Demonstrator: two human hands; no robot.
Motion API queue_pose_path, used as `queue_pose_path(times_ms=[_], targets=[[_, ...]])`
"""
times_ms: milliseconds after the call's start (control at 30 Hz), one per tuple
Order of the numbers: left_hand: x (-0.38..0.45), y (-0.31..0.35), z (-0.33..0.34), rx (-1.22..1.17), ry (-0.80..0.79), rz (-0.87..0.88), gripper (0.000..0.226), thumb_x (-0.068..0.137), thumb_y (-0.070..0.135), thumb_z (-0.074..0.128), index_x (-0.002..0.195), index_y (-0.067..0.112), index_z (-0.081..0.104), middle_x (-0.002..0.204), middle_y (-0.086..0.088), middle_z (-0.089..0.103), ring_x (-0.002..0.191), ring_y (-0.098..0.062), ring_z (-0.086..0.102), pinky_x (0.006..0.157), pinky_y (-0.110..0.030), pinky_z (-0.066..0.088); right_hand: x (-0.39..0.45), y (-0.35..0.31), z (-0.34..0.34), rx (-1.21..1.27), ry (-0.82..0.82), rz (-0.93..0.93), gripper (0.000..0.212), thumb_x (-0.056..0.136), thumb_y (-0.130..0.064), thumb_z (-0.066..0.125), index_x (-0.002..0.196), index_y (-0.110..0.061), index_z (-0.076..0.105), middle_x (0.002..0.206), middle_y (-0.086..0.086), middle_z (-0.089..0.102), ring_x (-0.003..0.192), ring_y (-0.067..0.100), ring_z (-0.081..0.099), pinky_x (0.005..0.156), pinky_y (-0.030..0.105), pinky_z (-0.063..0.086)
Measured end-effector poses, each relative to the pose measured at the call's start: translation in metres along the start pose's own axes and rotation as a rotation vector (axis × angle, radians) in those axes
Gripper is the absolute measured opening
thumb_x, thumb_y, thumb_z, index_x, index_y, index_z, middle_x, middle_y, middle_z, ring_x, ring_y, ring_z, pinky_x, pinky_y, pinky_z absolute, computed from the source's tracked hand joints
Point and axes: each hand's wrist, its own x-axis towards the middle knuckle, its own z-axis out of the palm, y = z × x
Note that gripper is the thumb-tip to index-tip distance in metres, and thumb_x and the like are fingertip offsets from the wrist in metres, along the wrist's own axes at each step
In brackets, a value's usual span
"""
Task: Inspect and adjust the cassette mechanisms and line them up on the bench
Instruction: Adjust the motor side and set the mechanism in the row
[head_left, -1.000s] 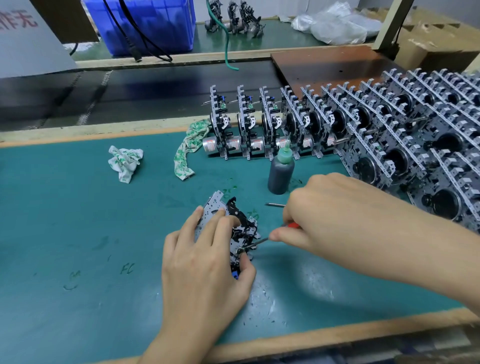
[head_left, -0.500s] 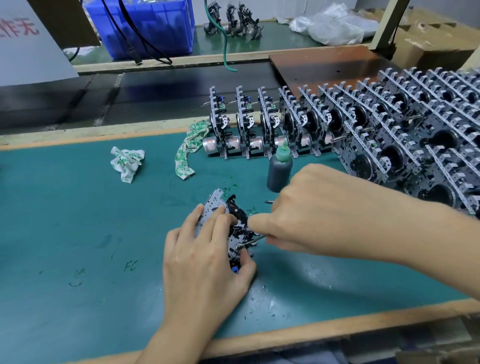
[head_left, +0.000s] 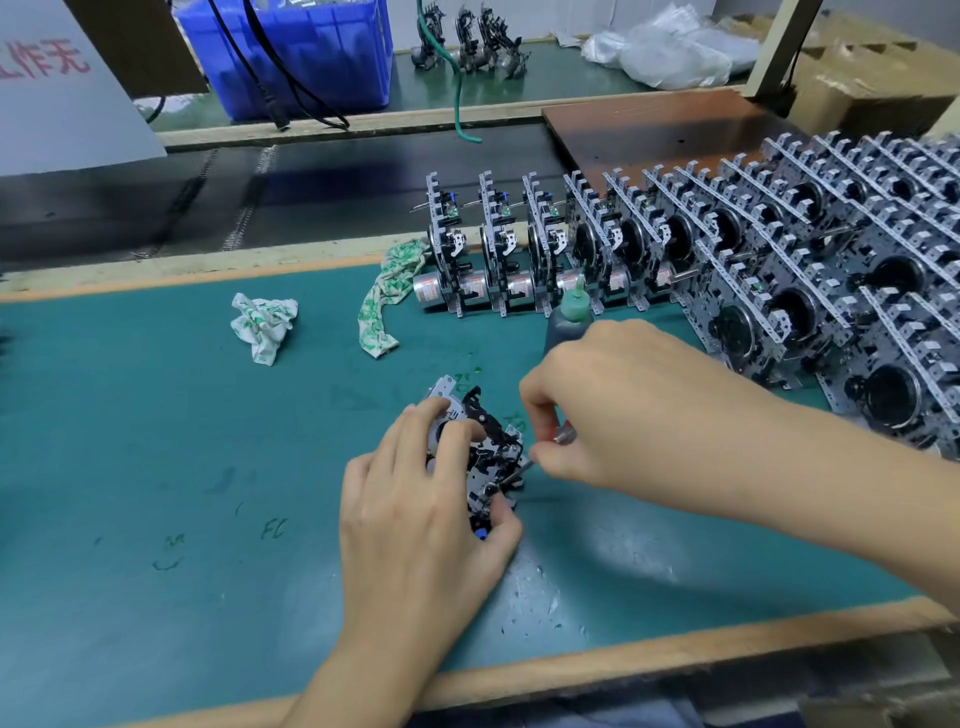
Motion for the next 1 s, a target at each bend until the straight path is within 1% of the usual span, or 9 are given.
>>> queue_pose_path(times_ms=[100,167,300,433,567,667,767,900,1000], targets=[[0.0,0.0,0.0,-0.004,-0.003,-0.009,0.037,0.061,0.031,0.062,0.094,0.015,0.063,0.115,-0.007,0.062,0.1,-0.026,0.063,0.074,-0.032,0.031,-0.008,0.005,-0.001,-0.069,-0.005,-0.036,0.023,0.085,-0.04,0.056,0.071,-0.025,0.046,0.067,-0.009,0.054,0.066,0.019,0.042,0.048,0.022,0.025],[0.0,0.001,-0.001,-0.006,-0.006,-0.022,0.036,0.063,0.033,0.056,0.094,0.016,0.062,0.115,-0.008,0.062,0.1,-0.027,0.063,0.075,-0.032,0.031,-0.014,0.008,-0.002,-0.182,0.025,-0.127,0.02,0.086,-0.043,0.054,0.074,-0.029,0.05,0.07,-0.006,0.059,0.064,0.022,0.045,0.046,0.022,0.017],[0.001,0.002,-0.001,-0.008,-0.006,-0.023,0.035,0.063,0.034,0.054,0.092,0.016,0.062,0.115,-0.007,0.062,0.1,-0.027,0.063,0.075,-0.033,0.031,-0.021,0.006,0.0,-0.387,0.025,-0.154,0.03,0.056,-0.028,0.083,0.049,-0.025,0.054,0.049,-0.006,0.045,0.041,0.018,0.052,0.043,0.018,0.009],[0.002,0.002,-0.001,-0.02,-0.009,-0.048,0.036,0.059,0.032,0.063,0.091,0.017,0.063,0.113,-0.006,0.062,0.094,-0.026,0.063,0.072,-0.033,0.03,-0.024,-0.001,0.003,-0.492,0.012,-0.205,0.038,0.052,-0.014,0.074,0.05,-0.023,0.038,0.047,-0.001,0.031,0.032,0.017,0.044,0.046,0.02,0.0],[0.001,0.003,0.0,-0.025,0.015,-0.075,0.037,0.058,0.032,0.06,0.092,0.018,0.063,0.11,-0.005,0.061,0.087,-0.025,0.058,0.07,-0.033,0.03,-0.02,-0.005,0.003,-0.384,-0.025,-0.107,0.052,0.04,-0.025,0.089,0.046,-0.023,0.037,0.039,-0.004,0.042,0.029,0.02,0.042,0.042,0.016,0.015],[0.001,0.003,0.001,-0.019,0.028,-0.07,0.037,0.06,0.035,0.053,0.092,0.019,0.063,0.11,-0.005,0.061,0.085,-0.025,0.055,0.07,-0.033,0.03,-0.015,-0.015,-0.001,-0.281,-0.051,-0.027,0.067,0.052,-0.017,0.084,0.048,-0.018,0.018,0.041,-0.003,0.019,0.033,0.023,0.022,0.043,0.017,0.009],[0.001,0.002,0.002,-0.04,0.048,-0.061,0.037,0.058,0.032,0.059,0.091,0.019,0.063,0.109,-0.005,0.061,0.085,-0.02,0.049,0.07,-0.032,0.029,-0.014,-0.018,0.004,-0.173,0.032,0.039,0.052,0.082,-0.017,0.063,0.055,-0.018,0.019,0.053,-0.002,0.02,0.045,0.014,0.016,0.043,0.024,0.009],[0.001,0.001,0.003,-0.052,0.066,-0.052,0.037,0.055,0.03,0.063,0.089,0.018,0.063,0.108,-0.005,0.061,0.084,-0.019,0.043,0.069,-0.032,0.028,-0.011,-0.023,0.0,-0.109,0.017,0.17,0.047,0.086,-0.018,0.059,0.056,-0.018,0.024,0.056,-0.001,0.025,0.048,0.013,0.018,0.042,0.025,0.014],[0.0,0.001,0.003,-0.062,0.084,-0.047,0.036,0.056,0.03,0.061,0.09,0.018,0.063,0.109,-0.005,0.061,0.083,-0.018,0.042,0.069,-0.03,0.027,-0.01,-0.021,0.005,-0.057,-0.011,0.243,0.04,0.086,-0.019,0.058,0.059,-0.018,0.028,0.058,-0.001,0.028,0.053,0.021,0.028,0.047,0.028,0.024]])
